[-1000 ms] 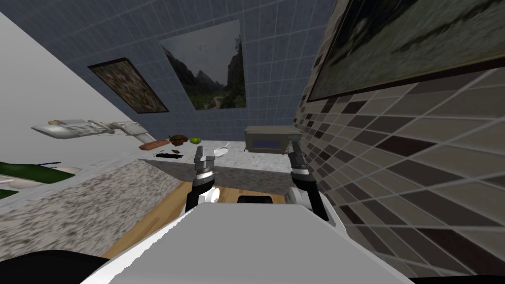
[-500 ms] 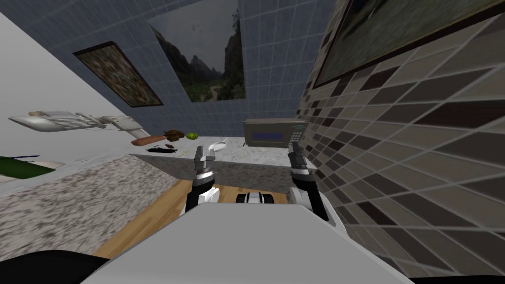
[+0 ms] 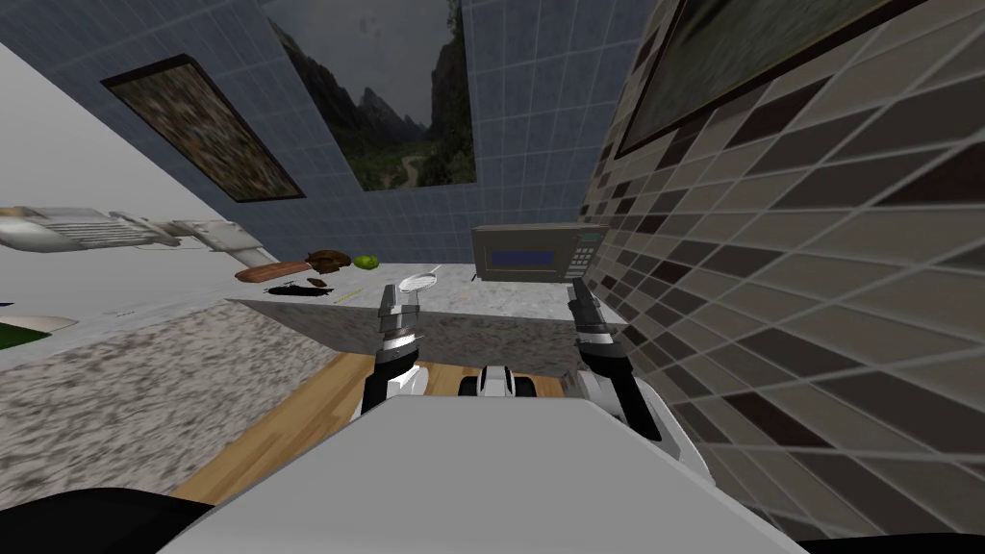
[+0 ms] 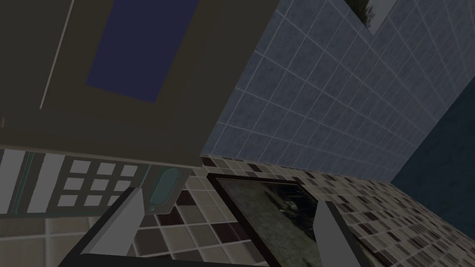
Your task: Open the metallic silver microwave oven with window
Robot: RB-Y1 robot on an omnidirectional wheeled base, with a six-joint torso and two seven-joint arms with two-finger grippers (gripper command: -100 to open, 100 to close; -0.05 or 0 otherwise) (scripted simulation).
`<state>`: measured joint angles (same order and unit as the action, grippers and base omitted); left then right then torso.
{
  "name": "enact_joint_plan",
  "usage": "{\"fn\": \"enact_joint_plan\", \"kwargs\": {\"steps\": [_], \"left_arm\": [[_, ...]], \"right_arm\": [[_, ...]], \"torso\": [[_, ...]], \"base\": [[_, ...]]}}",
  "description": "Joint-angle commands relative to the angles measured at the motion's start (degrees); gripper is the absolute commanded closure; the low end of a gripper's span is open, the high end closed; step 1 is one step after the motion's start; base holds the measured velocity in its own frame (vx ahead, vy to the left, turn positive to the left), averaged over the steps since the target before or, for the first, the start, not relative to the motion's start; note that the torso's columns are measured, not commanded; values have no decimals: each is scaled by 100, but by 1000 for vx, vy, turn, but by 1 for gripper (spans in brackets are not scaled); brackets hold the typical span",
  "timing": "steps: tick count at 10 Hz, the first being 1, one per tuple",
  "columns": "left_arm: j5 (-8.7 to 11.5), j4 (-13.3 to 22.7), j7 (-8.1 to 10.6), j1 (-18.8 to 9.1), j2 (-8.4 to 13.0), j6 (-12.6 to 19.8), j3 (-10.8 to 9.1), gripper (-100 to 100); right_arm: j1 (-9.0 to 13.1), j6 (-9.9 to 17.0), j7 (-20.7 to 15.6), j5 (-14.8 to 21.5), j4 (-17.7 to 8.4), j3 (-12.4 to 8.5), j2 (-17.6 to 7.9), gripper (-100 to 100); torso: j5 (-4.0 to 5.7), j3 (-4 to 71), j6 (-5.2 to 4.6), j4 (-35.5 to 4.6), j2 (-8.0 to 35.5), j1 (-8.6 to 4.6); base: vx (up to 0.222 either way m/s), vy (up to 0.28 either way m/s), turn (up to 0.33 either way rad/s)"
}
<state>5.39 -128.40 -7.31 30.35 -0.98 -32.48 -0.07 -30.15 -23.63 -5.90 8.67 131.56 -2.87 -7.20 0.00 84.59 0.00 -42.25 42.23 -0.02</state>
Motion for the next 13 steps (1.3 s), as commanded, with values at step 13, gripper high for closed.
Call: {"fn": "enact_joint_plan", "kwargs": {"steps": [13], "left_arm": [[0, 0, 0, -1, 0, 0, 0, 0]], "right_arm": [[-1035, 268, -366, 870, 555, -1798, -1434, -100]], "torso": [[2, -3, 1, -4, 7, -6]], "base": [[41, 16, -58]]}}
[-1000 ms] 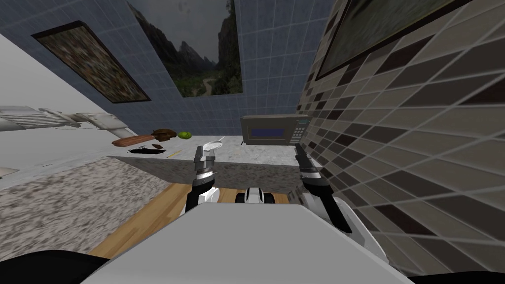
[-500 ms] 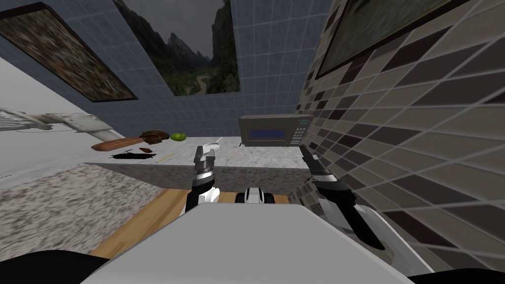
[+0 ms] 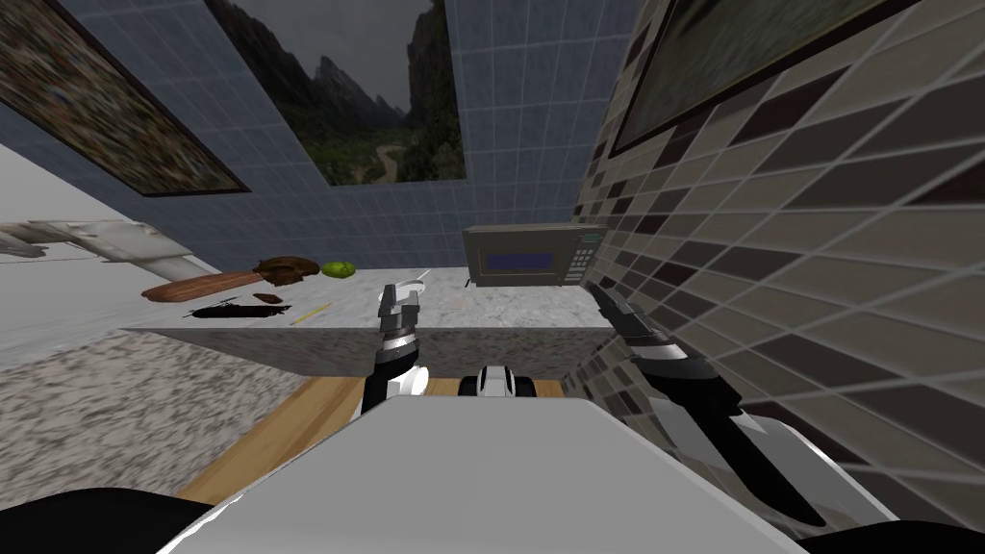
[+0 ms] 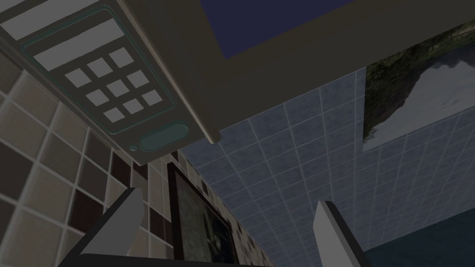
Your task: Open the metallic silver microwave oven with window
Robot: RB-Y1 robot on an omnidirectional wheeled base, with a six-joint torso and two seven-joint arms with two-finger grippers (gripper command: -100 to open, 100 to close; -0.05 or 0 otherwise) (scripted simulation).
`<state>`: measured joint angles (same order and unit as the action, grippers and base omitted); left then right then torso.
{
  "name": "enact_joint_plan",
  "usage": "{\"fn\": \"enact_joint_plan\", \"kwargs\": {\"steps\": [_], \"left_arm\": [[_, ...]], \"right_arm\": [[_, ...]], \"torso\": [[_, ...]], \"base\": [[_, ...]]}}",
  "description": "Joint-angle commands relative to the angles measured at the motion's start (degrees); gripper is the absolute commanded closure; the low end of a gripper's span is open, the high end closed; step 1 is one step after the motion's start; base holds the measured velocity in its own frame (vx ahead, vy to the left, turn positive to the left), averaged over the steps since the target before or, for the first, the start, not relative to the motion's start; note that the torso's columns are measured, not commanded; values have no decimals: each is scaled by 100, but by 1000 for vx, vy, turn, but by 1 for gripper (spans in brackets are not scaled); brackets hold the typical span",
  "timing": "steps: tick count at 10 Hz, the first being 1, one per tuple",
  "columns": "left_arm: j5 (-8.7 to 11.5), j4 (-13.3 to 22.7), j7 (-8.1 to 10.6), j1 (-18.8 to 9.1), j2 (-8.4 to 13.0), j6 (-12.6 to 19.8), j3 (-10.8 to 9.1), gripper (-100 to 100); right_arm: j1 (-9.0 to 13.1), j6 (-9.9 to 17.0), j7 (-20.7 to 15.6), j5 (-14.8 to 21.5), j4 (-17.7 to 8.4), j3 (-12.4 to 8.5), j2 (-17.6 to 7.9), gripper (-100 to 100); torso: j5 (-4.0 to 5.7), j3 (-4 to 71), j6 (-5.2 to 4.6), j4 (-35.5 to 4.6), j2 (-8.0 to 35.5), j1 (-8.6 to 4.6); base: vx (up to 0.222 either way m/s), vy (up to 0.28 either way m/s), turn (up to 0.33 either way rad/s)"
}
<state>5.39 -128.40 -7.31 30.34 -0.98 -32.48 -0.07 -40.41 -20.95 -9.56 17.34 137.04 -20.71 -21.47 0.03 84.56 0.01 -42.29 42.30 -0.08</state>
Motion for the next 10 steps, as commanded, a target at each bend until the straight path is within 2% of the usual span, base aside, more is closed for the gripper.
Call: {"fn": "enact_joint_plan", "kwargs": {"steps": [1, 6, 10], "left_arm": [[0, 0, 0, 0, 0, 0, 0, 0], [0, 0, 0, 0, 0, 0, 0, 0], [0, 0, 0, 0, 0, 0, 0, 0]], "right_arm": [[-9, 0, 0, 3, 6, -14, -7, -100], [-9, 0, 0, 3, 6, -14, -7, -100], [569, 271, -452, -235, -251, 317, -548, -100]], "torso": [[-2, 1, -1, 0, -1, 5], [-3, 1, -1, 0, -2, 8], [-2, 1, -1, 0, -2, 7]], "base": [[0, 0, 0], [0, 0, 0], [-11, 1, 36]]}}
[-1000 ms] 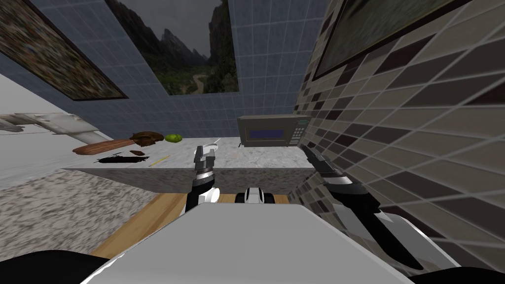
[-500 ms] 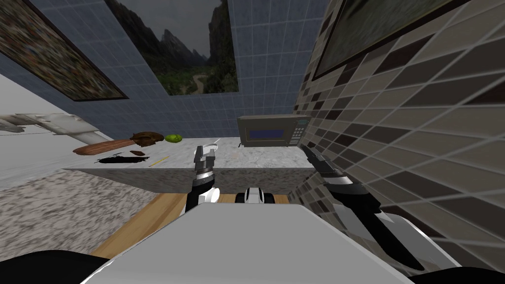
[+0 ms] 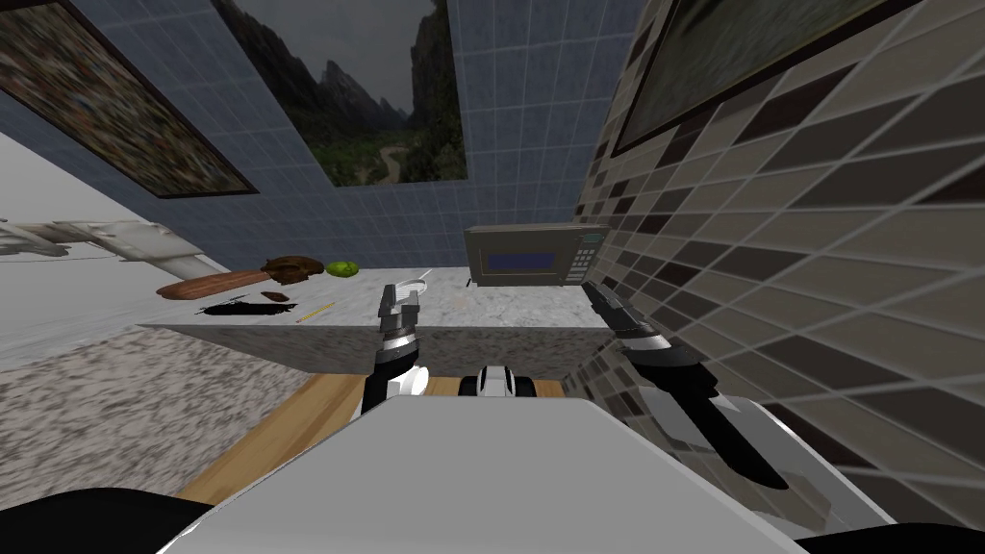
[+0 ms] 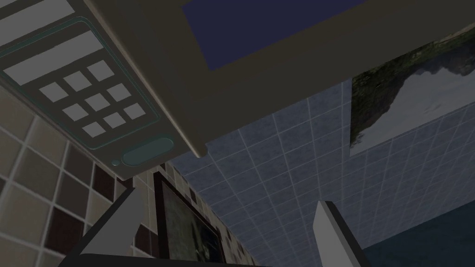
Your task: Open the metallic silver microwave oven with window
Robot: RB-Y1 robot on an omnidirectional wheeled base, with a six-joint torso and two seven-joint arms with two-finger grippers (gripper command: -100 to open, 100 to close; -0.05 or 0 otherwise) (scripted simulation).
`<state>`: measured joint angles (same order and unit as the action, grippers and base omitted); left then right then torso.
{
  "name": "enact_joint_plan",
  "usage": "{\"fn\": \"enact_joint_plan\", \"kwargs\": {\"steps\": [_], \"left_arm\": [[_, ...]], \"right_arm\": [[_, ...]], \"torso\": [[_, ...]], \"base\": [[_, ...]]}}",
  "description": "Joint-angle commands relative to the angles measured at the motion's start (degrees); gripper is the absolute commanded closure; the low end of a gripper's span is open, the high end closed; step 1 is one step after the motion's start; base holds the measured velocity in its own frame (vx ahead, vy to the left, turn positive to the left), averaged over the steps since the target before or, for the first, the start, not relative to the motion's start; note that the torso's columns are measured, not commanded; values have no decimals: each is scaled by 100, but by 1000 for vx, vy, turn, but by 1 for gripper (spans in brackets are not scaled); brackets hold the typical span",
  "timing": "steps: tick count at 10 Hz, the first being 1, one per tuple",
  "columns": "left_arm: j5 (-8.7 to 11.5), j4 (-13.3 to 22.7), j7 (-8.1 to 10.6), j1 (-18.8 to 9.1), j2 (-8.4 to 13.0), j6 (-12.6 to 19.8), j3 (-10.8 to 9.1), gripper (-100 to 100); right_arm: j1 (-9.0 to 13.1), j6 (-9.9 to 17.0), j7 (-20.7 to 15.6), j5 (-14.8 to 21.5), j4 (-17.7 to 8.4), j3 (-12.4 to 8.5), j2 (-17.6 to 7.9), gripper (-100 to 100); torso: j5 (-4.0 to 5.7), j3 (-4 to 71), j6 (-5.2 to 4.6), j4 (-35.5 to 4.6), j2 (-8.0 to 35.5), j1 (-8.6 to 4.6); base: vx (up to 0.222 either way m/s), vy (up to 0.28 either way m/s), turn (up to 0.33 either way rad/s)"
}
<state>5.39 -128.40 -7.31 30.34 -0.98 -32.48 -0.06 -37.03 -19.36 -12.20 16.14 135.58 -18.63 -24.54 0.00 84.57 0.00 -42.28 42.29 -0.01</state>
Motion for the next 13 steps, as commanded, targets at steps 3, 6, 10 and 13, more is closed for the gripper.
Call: {"fn": "enact_joint_plan", "kwargs": {"steps": [3, 6, 10, 13], "left_arm": [[0, 0, 0, 0, 0, 0, 0, 0], [0, 0, 0, 0, 0, 0, 0, 0], [0, 0, 0, 0, 0, 0, 0, 0], [0, 0, 0, 0, 0, 0, 0, 0]], "right_arm": [[793, 379, -652, -350, -335, 437, -771, -100], [1243, 587, -1014, -530, -516, 695, -1222, -100], [1881, 930, -1567, -817, -850, 1123, -1847, -100], [2343, 1173, -1954, -1013, -1119, 1429, -2314, -100]], "torso": [[0, 1, 0, 0, -1, 0], [-1, 0, -2, 0, 1, 1], [0, 0, 0, 0, 0, 0], [-1, 0, 0, 0, 0, 2]], "base": [[-13, -3, 53], [-14, -2, 35], [-20, -3, 52], [-27, -4, 55]]}}
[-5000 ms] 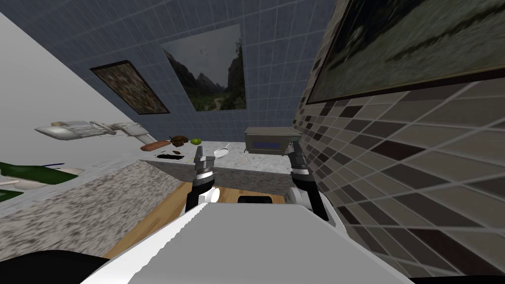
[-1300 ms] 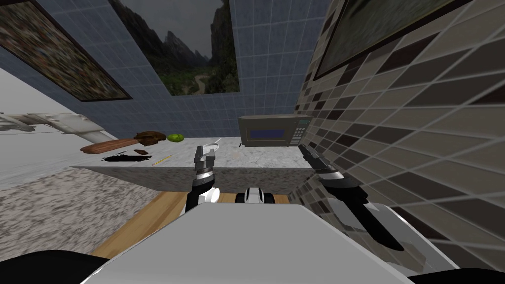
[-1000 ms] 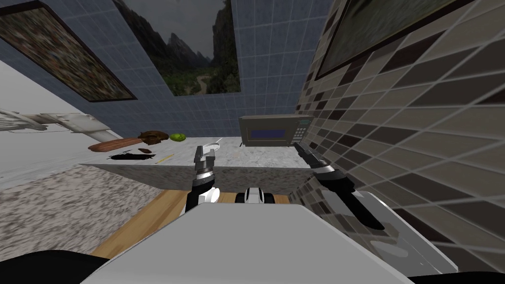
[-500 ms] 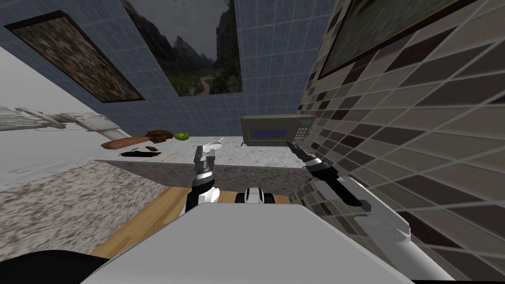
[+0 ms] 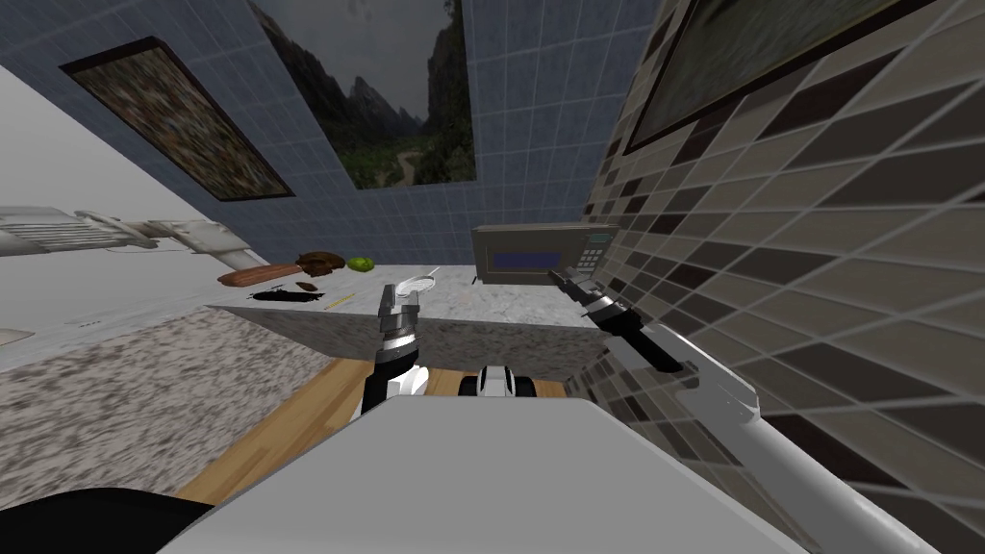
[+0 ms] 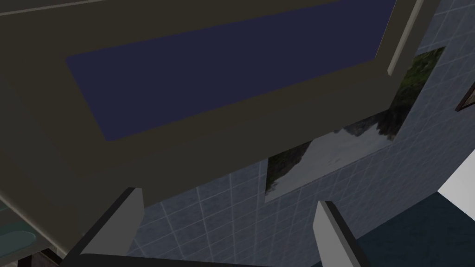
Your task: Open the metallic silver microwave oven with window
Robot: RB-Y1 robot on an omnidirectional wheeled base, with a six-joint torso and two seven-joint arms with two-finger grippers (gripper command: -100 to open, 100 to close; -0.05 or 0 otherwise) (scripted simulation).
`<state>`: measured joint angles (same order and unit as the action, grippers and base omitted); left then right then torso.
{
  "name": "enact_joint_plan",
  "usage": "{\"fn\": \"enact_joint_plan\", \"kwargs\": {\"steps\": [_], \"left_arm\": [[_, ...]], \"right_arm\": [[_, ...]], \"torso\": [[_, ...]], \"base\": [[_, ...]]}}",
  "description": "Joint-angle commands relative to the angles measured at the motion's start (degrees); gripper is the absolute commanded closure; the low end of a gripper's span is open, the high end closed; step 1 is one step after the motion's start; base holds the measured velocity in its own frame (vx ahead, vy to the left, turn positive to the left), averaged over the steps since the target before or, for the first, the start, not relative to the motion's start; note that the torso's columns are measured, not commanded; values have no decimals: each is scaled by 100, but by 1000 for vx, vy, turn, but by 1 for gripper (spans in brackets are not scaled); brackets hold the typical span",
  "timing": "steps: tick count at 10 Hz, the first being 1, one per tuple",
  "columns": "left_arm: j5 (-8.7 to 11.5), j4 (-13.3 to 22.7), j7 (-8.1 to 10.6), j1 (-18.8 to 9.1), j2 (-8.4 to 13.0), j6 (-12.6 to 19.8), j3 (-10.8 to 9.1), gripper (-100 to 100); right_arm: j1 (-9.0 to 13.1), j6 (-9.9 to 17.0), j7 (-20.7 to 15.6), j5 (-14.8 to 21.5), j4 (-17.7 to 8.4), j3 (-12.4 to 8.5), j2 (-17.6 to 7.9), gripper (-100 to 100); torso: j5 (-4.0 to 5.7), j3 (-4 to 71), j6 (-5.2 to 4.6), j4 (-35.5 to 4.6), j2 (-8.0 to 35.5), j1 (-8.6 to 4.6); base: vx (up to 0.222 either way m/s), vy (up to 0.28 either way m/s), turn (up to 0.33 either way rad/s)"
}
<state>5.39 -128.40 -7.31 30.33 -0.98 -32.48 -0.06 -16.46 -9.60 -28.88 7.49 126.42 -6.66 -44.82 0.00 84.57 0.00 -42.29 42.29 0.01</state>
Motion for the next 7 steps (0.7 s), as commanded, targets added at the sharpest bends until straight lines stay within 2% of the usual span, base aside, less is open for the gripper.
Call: {"fn": "enact_joint_plan", "kwargs": {"steps": [1, 3, 4, 5, 6, 7], "left_arm": [[0, 0, 0, 0, 0, 0, 0, 0], [0, 0, 0, 0, 0, 0, 0, 0], [0, 0, 0, 0, 0, 0, 0, 0], [0, 0, 0, 0, 0, 0, 0, 0], [0, 0, 0, 0, 0, 0, 0, 0], [0, 0, 0, 0, 0, 0, 0, 0]], "right_arm": [[403, 197, -313, -148, -204, 232, -378, -100], [823, 447, -674, -342, -502, 549, -774, -100], [911, 447, -697, -342, -502, 549, -870, -100], [1118, 573, -885, -437, -661, 710, -1073, -100], [1165, 573, -885, -437, -661, 710, -1117, -100], [1396, 700, -1071, -530, -824, 872, -1343, -100]], "torso": [[0, -1, 1, 0, 2, -1], [0, 1, 0, 0, -1, 0], [0, -2, 0, -1, 4, -1], [1, -1, -3, -1, 1, -2], [0, 1, 0, 0, -1, 0], [0, 2, -2, 1, -3, 0]], "base": [[-26, -3, 38], [-37, -2, 70], [-35, -5, 43], [-31, 1, 52], [-26, 1, 32], [-41, 2, 63]]}}
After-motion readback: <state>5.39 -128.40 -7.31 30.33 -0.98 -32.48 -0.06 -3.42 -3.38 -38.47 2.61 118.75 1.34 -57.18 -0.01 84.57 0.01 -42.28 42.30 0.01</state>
